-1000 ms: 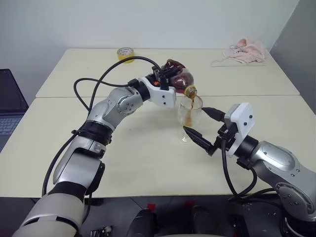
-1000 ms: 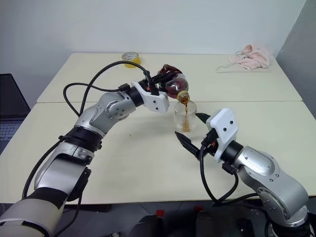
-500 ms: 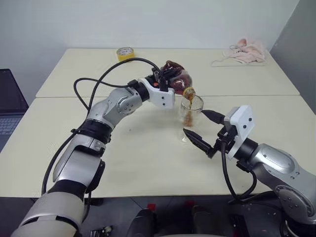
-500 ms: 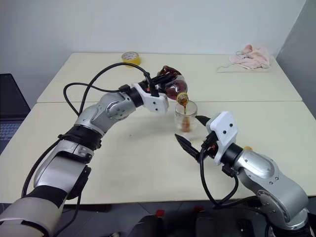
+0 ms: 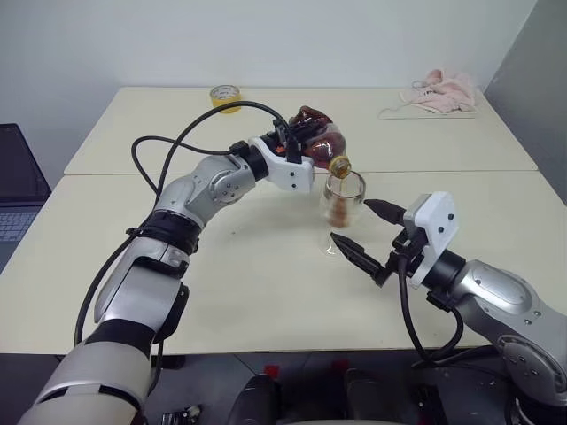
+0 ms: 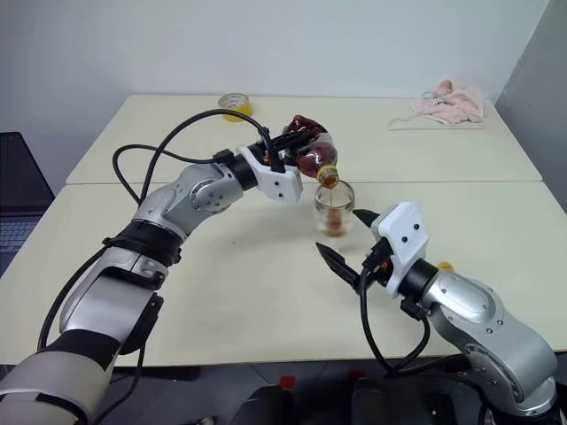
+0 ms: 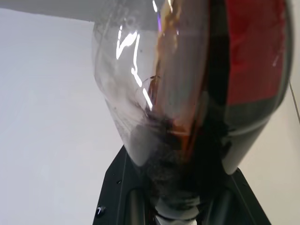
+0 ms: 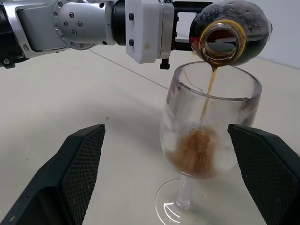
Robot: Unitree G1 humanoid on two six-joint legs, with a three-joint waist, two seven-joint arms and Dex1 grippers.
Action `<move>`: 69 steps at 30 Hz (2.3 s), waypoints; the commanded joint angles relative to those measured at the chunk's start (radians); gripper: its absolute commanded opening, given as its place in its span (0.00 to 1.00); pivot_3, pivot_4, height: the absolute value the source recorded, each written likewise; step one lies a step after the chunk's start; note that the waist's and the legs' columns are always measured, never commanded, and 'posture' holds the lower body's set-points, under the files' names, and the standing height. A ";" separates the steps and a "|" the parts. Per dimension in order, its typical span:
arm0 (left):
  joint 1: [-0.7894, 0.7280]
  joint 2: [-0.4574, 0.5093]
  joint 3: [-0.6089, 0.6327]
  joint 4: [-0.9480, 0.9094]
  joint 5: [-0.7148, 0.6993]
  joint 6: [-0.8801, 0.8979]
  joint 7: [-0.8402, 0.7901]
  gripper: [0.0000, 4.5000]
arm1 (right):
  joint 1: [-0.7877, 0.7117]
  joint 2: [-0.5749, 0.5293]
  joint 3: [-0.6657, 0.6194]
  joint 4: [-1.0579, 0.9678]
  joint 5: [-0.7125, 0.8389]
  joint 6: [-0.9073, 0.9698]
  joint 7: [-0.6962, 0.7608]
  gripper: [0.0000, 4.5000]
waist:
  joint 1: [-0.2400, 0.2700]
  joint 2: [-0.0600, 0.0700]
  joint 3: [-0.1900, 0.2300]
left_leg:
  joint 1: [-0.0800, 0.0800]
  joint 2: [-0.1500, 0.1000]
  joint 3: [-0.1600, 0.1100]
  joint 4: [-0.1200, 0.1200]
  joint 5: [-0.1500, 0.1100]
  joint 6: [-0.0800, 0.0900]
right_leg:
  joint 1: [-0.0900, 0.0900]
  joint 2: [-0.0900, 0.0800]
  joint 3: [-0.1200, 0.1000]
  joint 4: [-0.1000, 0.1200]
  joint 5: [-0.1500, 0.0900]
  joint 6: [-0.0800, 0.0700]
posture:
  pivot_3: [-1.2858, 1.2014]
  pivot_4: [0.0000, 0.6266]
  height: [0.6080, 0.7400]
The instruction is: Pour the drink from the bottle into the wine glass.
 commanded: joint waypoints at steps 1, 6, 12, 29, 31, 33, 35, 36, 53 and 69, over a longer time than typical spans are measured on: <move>-0.045 0.006 0.006 -0.013 -0.005 -0.010 0.031 0.16 | 0.001 -0.005 -0.029 -0.041 0.012 -0.007 -0.004 1.00 | 0.000 0.000 0.000 | 0.000 0.000 0.000 0.000 0.000 0.000 | 0.000 0.000 0.000 0.000 0.000 0.000 | 0.52 0.24 1.00; -0.050 0.009 0.008 -0.014 -0.003 -0.013 0.031 0.16 | 0.007 -0.005 -0.027 -0.042 0.010 -0.011 -0.001 1.00 | 0.000 0.000 0.000 | 0.000 0.000 0.000 0.000 0.000 0.000 | 0.000 0.000 0.000 0.000 0.000 0.000 | 0.52 0.24 1.00; -0.053 0.012 0.010 -0.013 0.002 -0.013 0.035 0.16 | 0.007 -0.005 -0.025 -0.039 0.009 -0.012 0.002 1.00 | 0.000 0.000 0.000 | 0.000 0.000 0.000 0.000 0.000 0.000 | 0.000 0.000 0.000 0.000 0.000 0.000 | 0.52 0.24 1.00; -0.076 0.014 0.003 0.008 0.015 -0.026 0.061 0.16 | 0.014 -0.012 -0.025 -0.049 0.015 -0.009 0.004 1.00 | 0.000 0.000 0.000 | 0.000 -0.003 0.000 0.000 0.000 0.000 | 0.000 0.000 0.000 0.000 0.000 0.000 | 0.52 0.24 1.00; -0.077 0.014 0.003 0.010 0.018 -0.029 0.063 0.16 | 0.016 -0.012 -0.024 -0.049 0.013 -0.012 0.004 1.00 | 0.000 0.000 0.000 | 0.000 -0.003 0.000 0.000 0.000 0.000 | 0.000 0.000 0.000 0.000 0.000 0.000 | 0.52 0.24 1.00; -0.078 0.015 0.002 0.010 0.023 -0.031 0.067 0.16 | 0.018 -0.011 -0.024 -0.049 0.011 -0.015 0.005 1.00 | 0.000 0.000 0.000 | 0.000 -0.003 0.000 0.000 0.000 0.000 | 0.000 0.000 0.000 0.000 0.000 0.000 | 0.52 0.24 1.00; -0.079 0.015 0.002 0.012 0.024 -0.035 0.068 0.16 | 0.020 -0.010 -0.023 -0.049 0.009 -0.017 0.005 1.00 | 0.000 0.000 0.000 | 0.000 -0.003 0.000 0.000 0.000 0.000 | 0.000 0.000 0.000 0.000 0.000 0.000 | 0.52 0.24 1.00; -0.079 0.015 0.002 0.012 0.025 -0.037 0.069 0.16 | 0.021 -0.010 -0.022 -0.050 0.008 -0.018 0.005 1.00 | 0.000 0.000 0.000 | 0.000 -0.003 0.000 0.000 0.000 0.000 | 0.000 0.000 0.000 0.000 0.000 0.000 | 0.52 0.24 1.00; -0.092 0.018 -0.014 0.031 0.035 -0.037 0.092 0.16 | 0.019 -0.002 -0.015 -0.050 0.007 -0.018 0.000 1.00 | 0.000 0.000 0.000 | 0.000 -0.004 0.000 0.000 0.000 0.000 | 0.000 0.000 0.000 0.000 0.000 0.000 | 0.52 0.24 1.00; -0.093 0.020 -0.015 0.042 0.043 -0.036 0.101 0.16 | 0.018 -0.002 -0.018 -0.056 0.015 -0.011 -0.006 1.00 | 0.000 0.000 0.000 | 0.000 -0.004 -0.001 0.000 0.000 0.000 | 0.000 0.000 0.000 0.000 0.000 0.000 | 0.52 0.24 1.00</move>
